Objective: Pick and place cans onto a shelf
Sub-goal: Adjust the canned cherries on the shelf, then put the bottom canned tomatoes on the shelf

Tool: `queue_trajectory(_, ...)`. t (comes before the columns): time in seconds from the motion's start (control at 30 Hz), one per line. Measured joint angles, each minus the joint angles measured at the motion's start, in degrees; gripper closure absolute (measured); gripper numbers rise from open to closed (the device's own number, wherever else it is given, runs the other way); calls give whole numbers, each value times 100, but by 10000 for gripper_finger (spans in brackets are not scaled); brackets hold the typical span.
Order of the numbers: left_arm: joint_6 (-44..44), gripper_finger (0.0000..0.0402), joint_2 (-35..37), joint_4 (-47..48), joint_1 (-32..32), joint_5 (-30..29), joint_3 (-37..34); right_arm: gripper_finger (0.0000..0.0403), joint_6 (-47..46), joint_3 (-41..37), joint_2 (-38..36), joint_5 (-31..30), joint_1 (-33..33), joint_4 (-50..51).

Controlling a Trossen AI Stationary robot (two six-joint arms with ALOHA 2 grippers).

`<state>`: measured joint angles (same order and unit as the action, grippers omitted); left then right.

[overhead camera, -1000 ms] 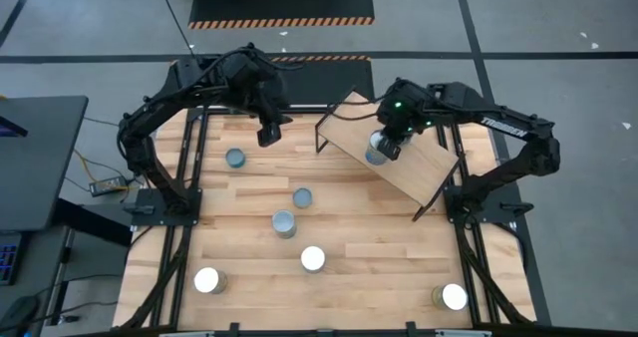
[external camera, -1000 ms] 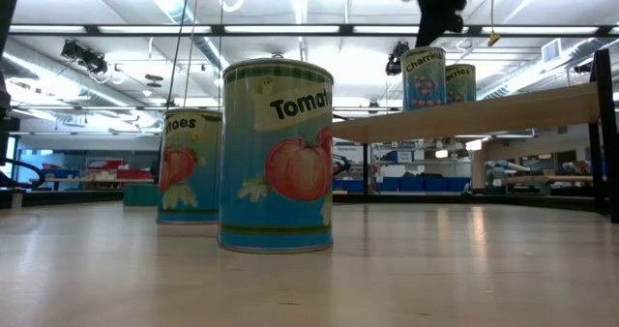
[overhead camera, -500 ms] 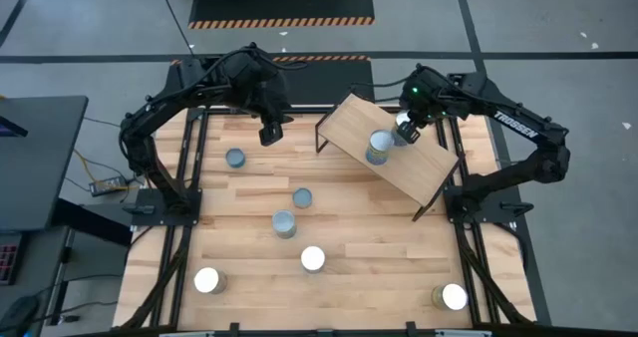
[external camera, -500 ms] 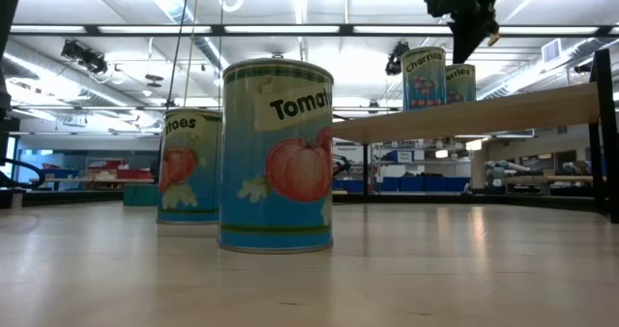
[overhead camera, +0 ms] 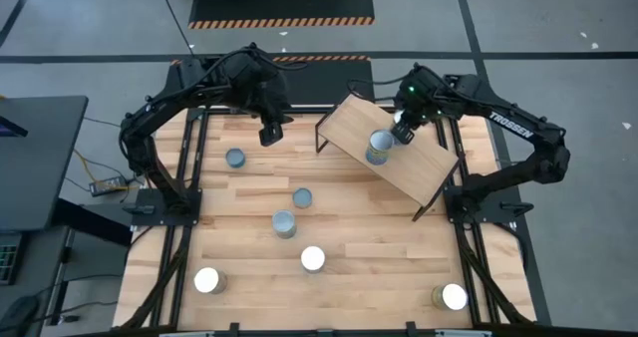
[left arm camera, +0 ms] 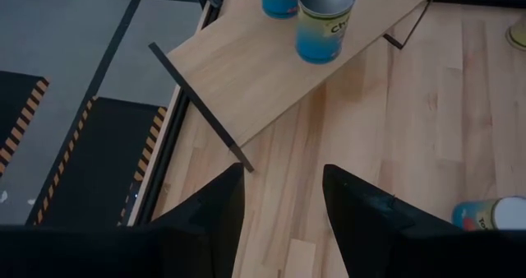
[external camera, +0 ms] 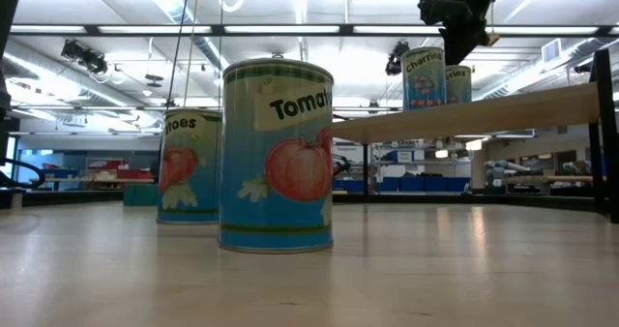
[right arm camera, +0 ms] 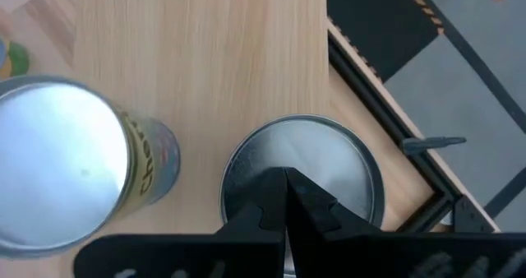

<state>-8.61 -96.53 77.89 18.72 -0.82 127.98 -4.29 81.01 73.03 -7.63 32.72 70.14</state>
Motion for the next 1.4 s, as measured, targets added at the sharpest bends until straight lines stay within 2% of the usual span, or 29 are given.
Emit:
queue_trajectory(0.23, -2, 230, 0, 0, 0, 0, 0, 397, 60, -4, 4, 145, 2, -114)
queue_trajectory(0.47, -21, 230, 0, 0, 5, 0, 0, 397, 59, -4, -52, -128, 12, -50)
queue_trajectory(0.87, -249, 230, 0, -3, 7, 7, 0, 396, -44, 3, -24, 134, 6, 96)
queue_trajectory(1.1, -560, 230, 2, 38, 1, 295, 0, 396, -31, 337, -82, 107, -50, 53)
queue_trajectory(1.17, -701, 230, 2, 112, -22, 663, 0, 396, -31, 505, -132, 102, -163, -14)
queue_trajectory(1.3, -1140, 230, 126, 345, -49, 2044, 2, 396, -99, 536, -213, 98, -644, -231)
queue_trajectory(1.33, -1140, 230, 189, 348, -79, 2253, 4, 396, -167, 536, -228, 98, -816, -252)
queue_trajectory(1.4, -1124, 230, 256, 354, -151, 2251, 8, 396, -318, 536, -238, 62, -1199, -343)
